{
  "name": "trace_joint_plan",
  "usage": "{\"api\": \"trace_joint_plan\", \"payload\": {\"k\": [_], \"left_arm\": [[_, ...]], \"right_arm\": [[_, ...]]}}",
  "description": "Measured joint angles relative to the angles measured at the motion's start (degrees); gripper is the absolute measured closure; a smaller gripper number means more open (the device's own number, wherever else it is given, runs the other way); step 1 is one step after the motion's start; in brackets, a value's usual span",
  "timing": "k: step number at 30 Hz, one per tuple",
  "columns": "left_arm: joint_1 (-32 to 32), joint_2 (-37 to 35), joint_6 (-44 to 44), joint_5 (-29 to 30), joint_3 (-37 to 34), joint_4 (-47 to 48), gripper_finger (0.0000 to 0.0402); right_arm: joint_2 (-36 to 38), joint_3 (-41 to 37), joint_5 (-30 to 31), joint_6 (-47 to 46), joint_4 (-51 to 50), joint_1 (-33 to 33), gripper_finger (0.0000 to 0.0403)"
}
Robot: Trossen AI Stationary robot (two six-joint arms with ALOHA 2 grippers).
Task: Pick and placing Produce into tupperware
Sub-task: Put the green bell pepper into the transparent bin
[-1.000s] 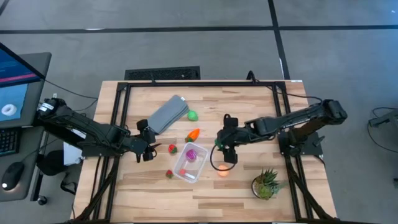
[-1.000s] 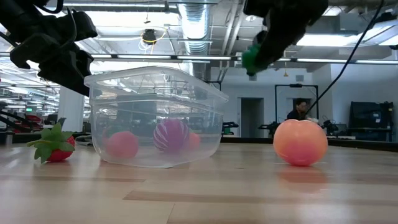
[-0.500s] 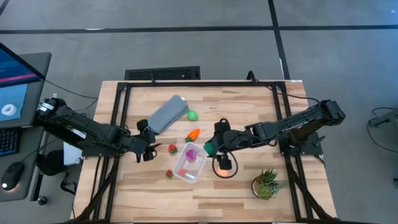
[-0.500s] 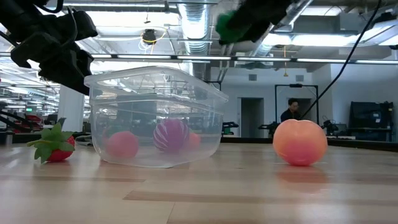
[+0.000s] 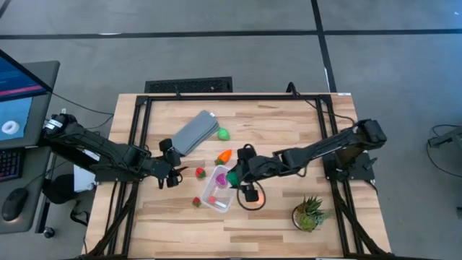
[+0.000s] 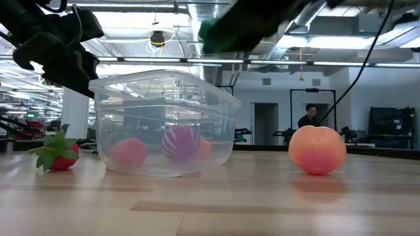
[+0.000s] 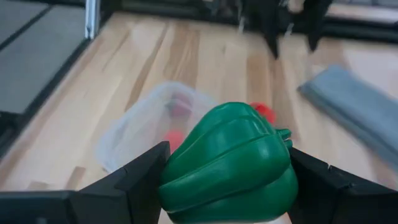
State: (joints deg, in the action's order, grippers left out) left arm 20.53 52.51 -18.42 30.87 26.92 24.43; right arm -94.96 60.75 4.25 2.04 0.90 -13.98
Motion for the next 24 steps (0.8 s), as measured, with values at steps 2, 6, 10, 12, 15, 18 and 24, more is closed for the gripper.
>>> {"api": "trace_joint_plan", "payload": {"k": [2,6,10,12,15,18,24], "left_arm": [[0.0,0.0,0.0,0.0,0.0,0.1,0.0191],[0.0,0.0,0.1,0.0,0.0,0.0,0.0191],[0.0,0.0,0.1,0.0,0.0,0.1,0.0191],[0.0,0.0,0.1,0.0,0.0,0.3,0.0191],[0.0,0.0,0.3,0.0,0.0,0.4,0.0191],[0.0,0.0,0.3,0.0,0.0,0.6,0.0191],[0.0,0.0,0.4,0.0,0.0,0.6,0.0191]], "right_arm": [[-2.0,0.0,-0.8,0.0,2.4,0.4,0.0117],[-5.5,1.4,-5.0,0.0,5.4,1.6,0.0117],[-9.1,4.1,-7.3,0.3,4.7,2.4,0.0117],[-10.7,5.8,-8.2,0.6,5.4,2.7,0.0117],[-12.2,7.2,-9.2,1.0,3.3,3.0,0.0117],[-12.8,7.7,-9.3,1.0,2.6,3.3,0.0117],[-13.0,7.8,-9.4,1.0,1.7,3.7,0.0117]]}}
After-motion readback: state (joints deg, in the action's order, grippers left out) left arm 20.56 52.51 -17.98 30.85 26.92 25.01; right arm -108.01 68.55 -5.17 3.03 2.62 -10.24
